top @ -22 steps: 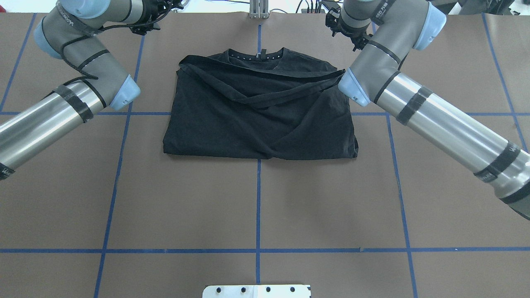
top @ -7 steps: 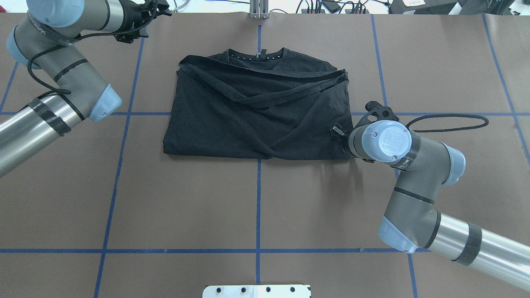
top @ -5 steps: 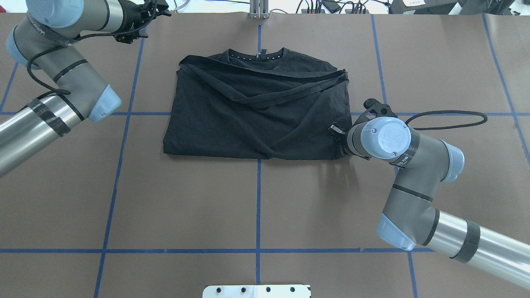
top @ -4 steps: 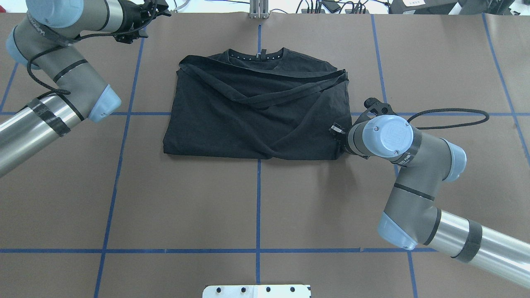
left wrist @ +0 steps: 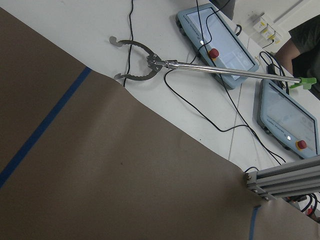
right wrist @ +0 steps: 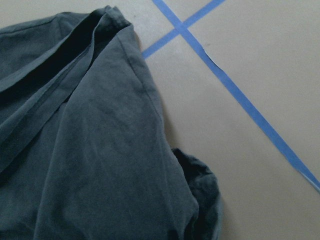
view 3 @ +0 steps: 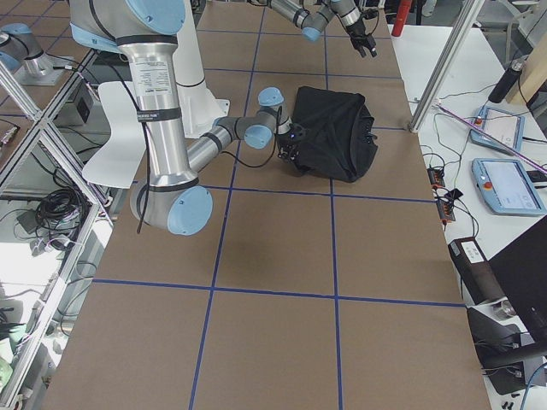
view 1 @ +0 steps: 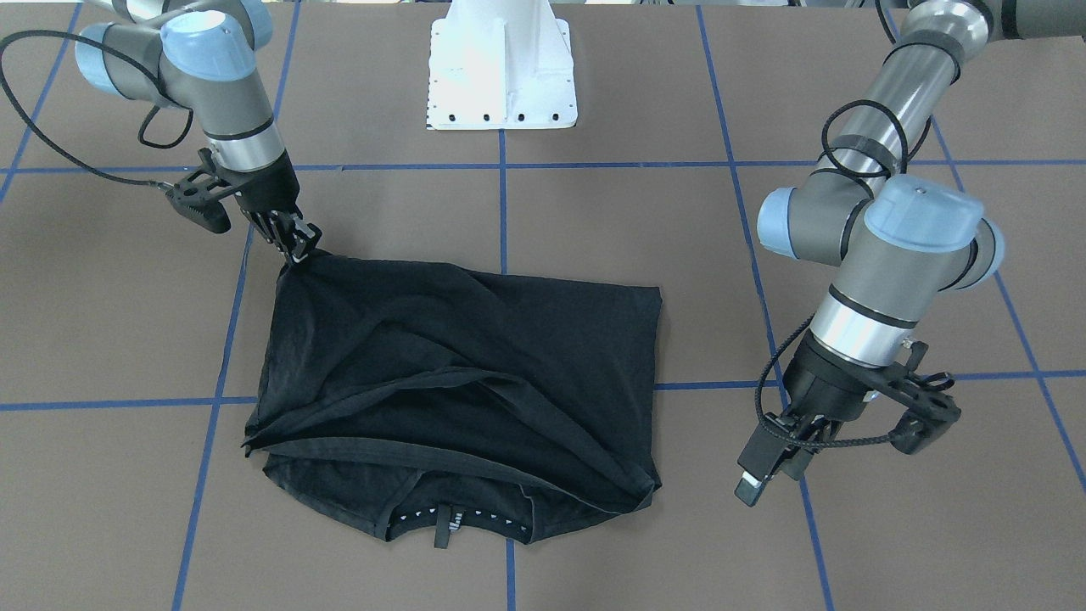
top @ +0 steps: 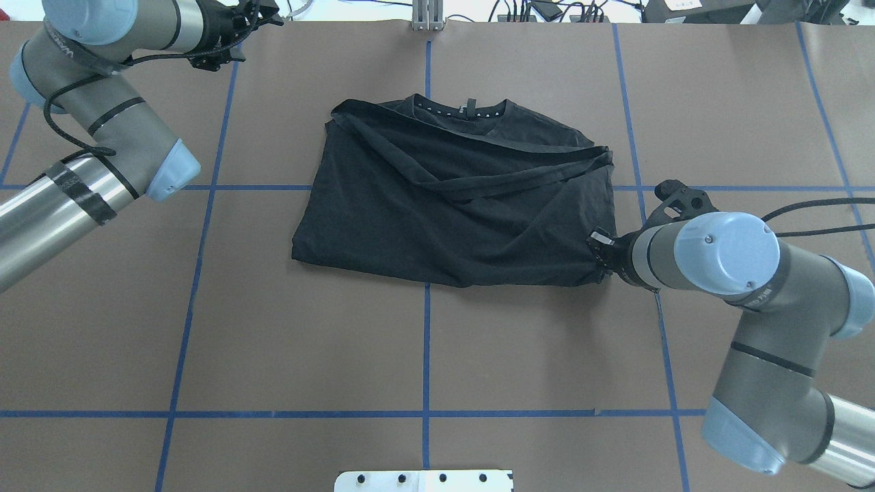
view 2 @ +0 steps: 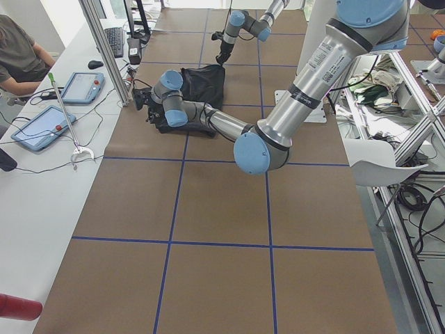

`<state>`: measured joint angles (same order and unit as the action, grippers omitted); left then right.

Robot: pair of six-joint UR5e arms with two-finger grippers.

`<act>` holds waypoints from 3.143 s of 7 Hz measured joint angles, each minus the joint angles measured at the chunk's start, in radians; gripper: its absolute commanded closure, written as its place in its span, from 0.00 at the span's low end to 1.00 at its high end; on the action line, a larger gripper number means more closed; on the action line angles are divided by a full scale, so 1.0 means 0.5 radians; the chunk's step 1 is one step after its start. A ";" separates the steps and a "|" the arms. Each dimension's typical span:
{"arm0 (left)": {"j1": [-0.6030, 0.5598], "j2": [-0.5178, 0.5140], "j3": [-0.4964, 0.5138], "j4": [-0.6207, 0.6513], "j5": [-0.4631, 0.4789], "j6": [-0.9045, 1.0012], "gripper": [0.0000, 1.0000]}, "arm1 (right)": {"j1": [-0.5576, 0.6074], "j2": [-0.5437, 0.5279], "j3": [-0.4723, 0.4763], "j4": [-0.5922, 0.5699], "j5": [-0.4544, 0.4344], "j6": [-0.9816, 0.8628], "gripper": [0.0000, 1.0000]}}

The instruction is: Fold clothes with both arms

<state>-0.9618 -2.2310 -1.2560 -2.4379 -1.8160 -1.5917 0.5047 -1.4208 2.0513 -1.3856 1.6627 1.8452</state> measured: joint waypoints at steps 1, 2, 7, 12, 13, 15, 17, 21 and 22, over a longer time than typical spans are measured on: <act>0.000 0.000 -0.011 0.004 -0.002 -0.001 0.00 | -0.106 -0.031 0.227 -0.269 0.088 0.004 1.00; 0.006 0.003 -0.043 0.018 -0.007 -0.002 0.00 | -0.237 -0.045 0.429 -0.524 0.239 0.021 0.77; 0.359 0.197 -0.706 0.548 0.004 -0.100 0.01 | -0.840 0.022 0.729 -0.860 0.068 0.699 0.00; 0.942 0.449 -0.922 0.832 0.308 -0.138 0.23 | -0.095 0.281 0.570 -0.851 0.052 0.264 0.00; 0.980 0.448 -0.891 0.832 0.311 -0.137 0.37 | -0.041 0.323 0.498 -0.850 0.052 0.237 0.00; 1.003 0.446 -0.866 0.832 0.312 -0.134 1.00 | 0.007 0.353 0.430 -0.849 0.052 0.220 0.00; 1.006 0.449 -0.859 0.830 0.309 -0.121 1.00 | 0.023 0.354 0.409 -0.849 0.052 0.216 0.00; 0.842 0.446 -0.909 0.836 0.291 0.260 1.00 | 0.039 0.356 0.369 -0.847 0.050 0.218 0.00; 0.725 0.429 -0.874 0.824 0.289 0.425 1.00 | 0.044 0.356 0.368 -0.848 0.051 0.218 0.00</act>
<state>-0.5993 -2.0163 -1.6932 -2.0258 -1.6714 -1.3792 0.5266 -1.2425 2.2355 -1.8096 1.6884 1.9543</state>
